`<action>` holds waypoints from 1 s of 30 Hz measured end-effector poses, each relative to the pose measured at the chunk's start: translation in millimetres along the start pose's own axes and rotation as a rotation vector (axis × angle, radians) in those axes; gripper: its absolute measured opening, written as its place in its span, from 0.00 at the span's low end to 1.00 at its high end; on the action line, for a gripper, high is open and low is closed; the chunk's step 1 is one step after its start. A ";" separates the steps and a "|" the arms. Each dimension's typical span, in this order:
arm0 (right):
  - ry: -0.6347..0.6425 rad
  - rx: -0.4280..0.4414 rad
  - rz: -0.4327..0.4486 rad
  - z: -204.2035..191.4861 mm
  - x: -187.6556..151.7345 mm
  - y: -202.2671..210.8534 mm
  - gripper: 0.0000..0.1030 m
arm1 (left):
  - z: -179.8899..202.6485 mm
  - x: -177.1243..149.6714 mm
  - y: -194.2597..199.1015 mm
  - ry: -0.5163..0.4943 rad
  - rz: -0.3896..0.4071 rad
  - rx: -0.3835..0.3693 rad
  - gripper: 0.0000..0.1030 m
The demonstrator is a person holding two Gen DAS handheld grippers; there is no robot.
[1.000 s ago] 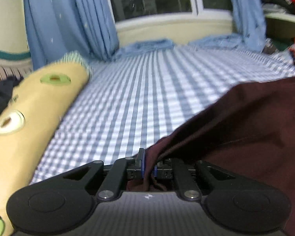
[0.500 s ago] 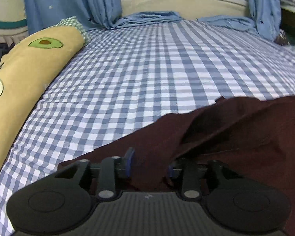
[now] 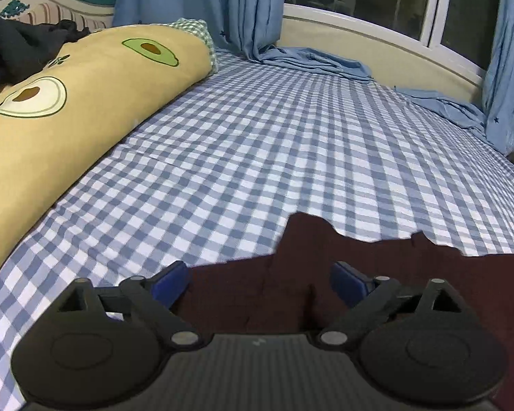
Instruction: Fold small clothes
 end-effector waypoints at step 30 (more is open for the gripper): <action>-0.370 0.205 -0.199 49.4 -30.8 -38.2 1.00 | 21.6 -55.0 -32.7 -0.028 0.031 0.096 0.99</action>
Point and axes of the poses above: each gripper's, at about its wrist camera, not at the fingertips, and y roughly against the way its jaws point, z to its right, x to its top, the point moved 5 cm from there along -y, roughly the way its jaws point, and after that the axes turned 6 degrees about -z, right-handed, at the moved point
